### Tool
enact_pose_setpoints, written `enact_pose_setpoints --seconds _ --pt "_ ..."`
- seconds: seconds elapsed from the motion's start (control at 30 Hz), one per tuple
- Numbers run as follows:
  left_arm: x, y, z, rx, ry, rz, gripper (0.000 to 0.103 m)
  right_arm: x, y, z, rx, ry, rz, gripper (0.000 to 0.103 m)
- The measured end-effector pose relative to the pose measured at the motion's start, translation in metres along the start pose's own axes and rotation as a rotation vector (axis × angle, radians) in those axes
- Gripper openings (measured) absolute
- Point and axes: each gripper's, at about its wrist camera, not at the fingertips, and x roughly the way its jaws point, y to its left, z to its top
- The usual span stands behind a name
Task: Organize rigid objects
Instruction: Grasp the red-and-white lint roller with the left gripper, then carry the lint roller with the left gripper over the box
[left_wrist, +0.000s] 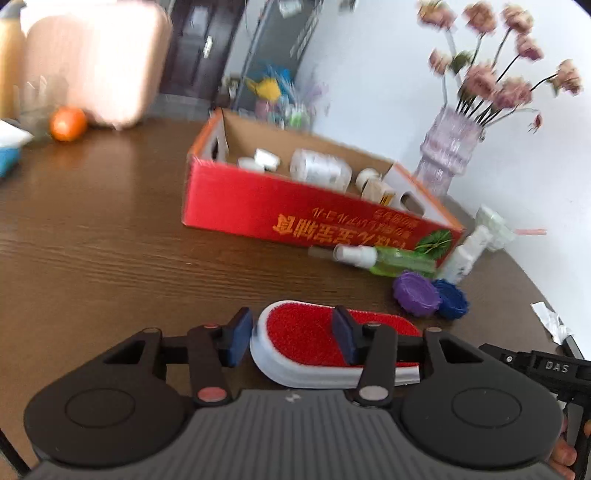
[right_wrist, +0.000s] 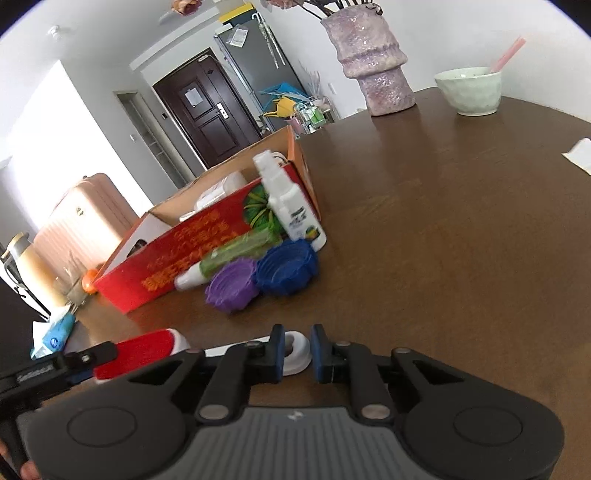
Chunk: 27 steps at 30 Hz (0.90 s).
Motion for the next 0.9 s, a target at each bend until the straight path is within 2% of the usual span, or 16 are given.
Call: enact_pose_setpoints --seconds 0.17,0.3,0.47,0.73,0.9 --pt "-0.066 -0.012 -0.024 0.006 -0.138 0.016 0.046 -0.056 0.021 -0.025 -0.048 -0.134 0.019 0.015" --pt "-0.103 -0.023 -0.03 0.04 -0.211 0.017 0.046 -0.093 0.037 -0.039 -0.115 -0.203 0.016 0.015" --pt "-0.14 -0.036 -0.032 0.071 -0.31 0.031 0.046 -0.127 0.042 -0.046 -0.1 -0.259 0.055 0.016" --pt "-0.173 -0.044 -0.039 0.076 -0.376 0.029 0.046 -0.15 0.047 -0.05 -0.11 -0.311 0.086 0.016" --pt "-0.168 -0.037 -0.035 0.052 -0.372 0.024 0.046 -0.145 0.052 -0.045 -0.112 -0.31 0.094 0.016"
